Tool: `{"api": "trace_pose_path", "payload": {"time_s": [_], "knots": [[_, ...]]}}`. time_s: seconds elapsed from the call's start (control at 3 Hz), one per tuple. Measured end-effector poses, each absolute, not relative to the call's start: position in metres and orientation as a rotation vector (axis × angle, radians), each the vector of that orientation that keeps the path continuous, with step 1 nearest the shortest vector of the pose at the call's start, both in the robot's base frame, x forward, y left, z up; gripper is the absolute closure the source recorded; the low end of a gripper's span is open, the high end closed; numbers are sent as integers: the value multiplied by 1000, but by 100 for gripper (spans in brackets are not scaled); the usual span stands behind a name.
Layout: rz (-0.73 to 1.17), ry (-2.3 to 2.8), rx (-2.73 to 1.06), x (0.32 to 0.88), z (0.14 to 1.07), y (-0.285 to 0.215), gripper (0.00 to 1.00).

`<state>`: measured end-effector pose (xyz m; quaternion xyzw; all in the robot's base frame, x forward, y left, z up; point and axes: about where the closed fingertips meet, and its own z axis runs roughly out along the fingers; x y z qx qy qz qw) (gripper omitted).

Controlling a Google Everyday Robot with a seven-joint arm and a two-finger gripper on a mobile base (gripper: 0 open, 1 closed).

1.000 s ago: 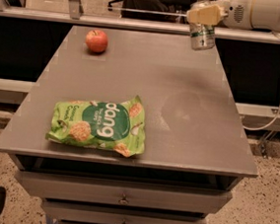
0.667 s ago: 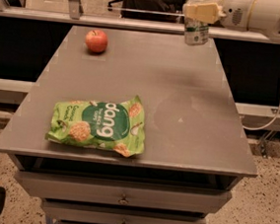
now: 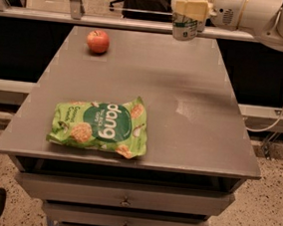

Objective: Place 7up can upright

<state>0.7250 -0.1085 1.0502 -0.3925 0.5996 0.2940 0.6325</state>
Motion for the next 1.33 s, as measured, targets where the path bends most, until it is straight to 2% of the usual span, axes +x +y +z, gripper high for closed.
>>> {"api": "trace_pose_path", "payload": {"time_s": [0.67,1.33], "knots": [[668,1167,-1097,709,1016,-109,100],[648,1126,-1140,706,1009,-107,100]]}}
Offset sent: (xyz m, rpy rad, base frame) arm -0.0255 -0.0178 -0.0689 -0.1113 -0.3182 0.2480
